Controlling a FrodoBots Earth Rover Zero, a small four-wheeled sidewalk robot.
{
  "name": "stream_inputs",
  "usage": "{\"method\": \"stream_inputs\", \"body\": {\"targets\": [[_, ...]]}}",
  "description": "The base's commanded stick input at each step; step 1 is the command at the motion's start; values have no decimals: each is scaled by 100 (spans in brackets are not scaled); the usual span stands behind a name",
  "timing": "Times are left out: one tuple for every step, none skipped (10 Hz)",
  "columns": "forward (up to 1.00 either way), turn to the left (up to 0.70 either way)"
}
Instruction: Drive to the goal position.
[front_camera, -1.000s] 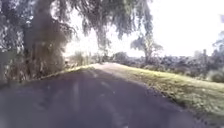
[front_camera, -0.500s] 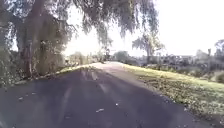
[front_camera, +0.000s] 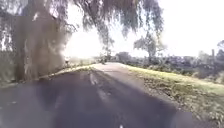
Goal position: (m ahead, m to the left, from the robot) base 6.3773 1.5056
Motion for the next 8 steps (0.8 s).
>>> {"method": "stream_inputs", "body": {"targets": [[100, -5], [100, -17], [100, -29], [100, -38], [100, -25], [100, -12], [100, 0], [100, 0]]}}
